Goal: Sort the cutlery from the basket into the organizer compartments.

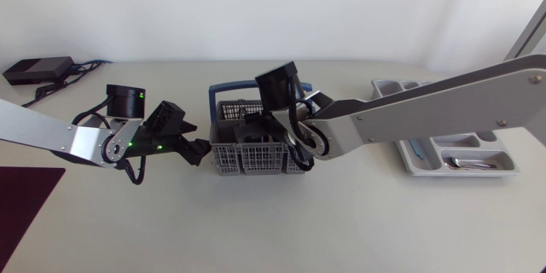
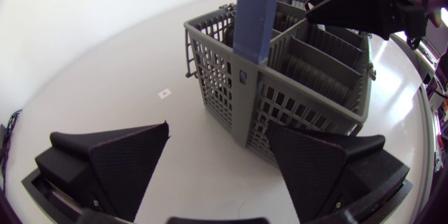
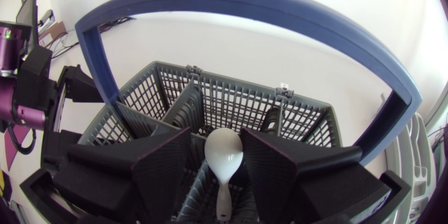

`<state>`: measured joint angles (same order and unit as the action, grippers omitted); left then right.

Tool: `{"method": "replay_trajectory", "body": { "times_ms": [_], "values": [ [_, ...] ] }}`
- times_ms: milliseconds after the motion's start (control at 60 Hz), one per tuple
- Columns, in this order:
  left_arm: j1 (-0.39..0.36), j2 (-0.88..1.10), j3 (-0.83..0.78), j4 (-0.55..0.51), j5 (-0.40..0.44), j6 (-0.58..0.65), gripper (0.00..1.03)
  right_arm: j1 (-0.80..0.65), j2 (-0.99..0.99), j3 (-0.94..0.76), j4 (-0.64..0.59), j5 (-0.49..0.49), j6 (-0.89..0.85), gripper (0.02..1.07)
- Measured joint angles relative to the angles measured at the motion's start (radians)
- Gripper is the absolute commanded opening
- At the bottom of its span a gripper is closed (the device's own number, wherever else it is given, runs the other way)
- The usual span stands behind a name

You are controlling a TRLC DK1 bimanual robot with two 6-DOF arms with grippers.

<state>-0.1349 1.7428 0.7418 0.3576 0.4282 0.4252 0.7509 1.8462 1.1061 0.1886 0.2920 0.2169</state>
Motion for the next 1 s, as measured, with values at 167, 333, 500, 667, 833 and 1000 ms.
{"method": "replay_trajectory", "body": {
  "times_ms": [167, 333, 500, 667, 833, 1000],
  "values": [
    [-0.006, 0.000, 0.000, 0.000, 0.000, -0.001, 0.98, 0.000, -0.047, -0.037, 0.002, -0.017, -0.005, 0.56],
    [-0.012, 0.000, 0.000, 0.000, 0.000, -0.004, 0.98, 0.020, -0.078, -0.037, -0.005, -0.034, -0.008, 0.56],
    [-0.013, 0.000, 0.000, 0.000, 0.000, -0.004, 0.98, 0.026, -0.080, -0.037, -0.043, -0.034, -0.008, 0.55],
    [-0.013, 0.000, 0.000, 0.000, 0.000, -0.007, 0.98, 0.025, -0.061, -0.034, -0.074, -0.029, -0.008, 0.47],
    [-0.013, -0.001, 0.000, 0.000, 0.000, -0.007, 0.98, 0.015, -0.047, -0.034, -0.077, -0.018, -0.008, 0.33],
    [-0.013, -0.001, 0.000, 0.000, 0.000, -0.007, 0.98, 0.000, -0.037, -0.032, -0.072, 0.000, -0.008, 0.29]
  ]
}}
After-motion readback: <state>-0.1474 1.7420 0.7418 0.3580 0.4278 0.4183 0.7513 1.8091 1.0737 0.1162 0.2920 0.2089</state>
